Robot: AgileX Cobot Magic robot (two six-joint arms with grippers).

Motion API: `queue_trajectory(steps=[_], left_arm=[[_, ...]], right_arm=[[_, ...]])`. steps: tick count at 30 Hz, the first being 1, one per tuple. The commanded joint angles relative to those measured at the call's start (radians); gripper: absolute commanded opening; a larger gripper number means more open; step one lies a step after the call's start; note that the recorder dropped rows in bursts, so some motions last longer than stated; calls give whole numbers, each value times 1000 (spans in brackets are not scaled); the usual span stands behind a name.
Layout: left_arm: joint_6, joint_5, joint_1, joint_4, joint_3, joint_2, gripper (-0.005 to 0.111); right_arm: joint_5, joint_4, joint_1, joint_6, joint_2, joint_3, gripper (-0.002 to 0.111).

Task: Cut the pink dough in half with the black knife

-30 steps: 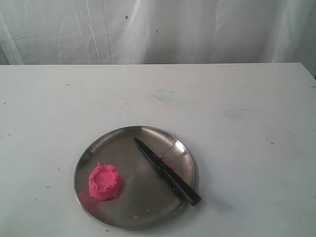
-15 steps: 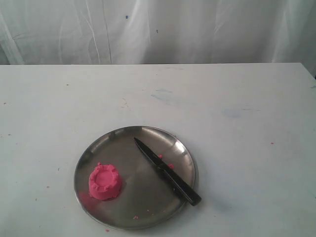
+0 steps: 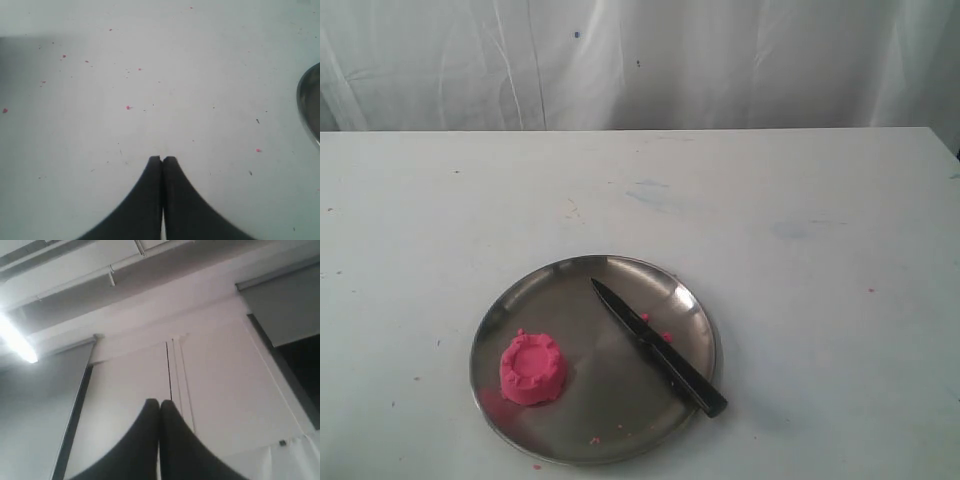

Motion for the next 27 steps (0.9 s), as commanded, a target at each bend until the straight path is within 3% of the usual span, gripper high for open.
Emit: queue_trajectory(steps=[1, 7, 13, 20, 24, 27], left_arm=[[0, 5, 2, -6, 3, -5, 0], [0, 5, 2, -6, 3, -5, 0], [0, 5, 2, -6, 3, -5, 0], [0, 5, 2, -6, 3, -5, 0], [0, 5, 2, -6, 3, -5, 0], [0, 5, 2, -6, 3, -5, 0]], right_arm=[[27, -1, 3, -30, 48, -157, 0], [77, -1, 3, -212, 219, -288, 0], [465, 3, 3, -513, 519, -314, 0], [664, 42, 12, -534, 1033, -320, 0], [1001, 62, 55, -474, 1260, -415, 0], [1307, 70, 119, -546, 1378, -573, 0]])
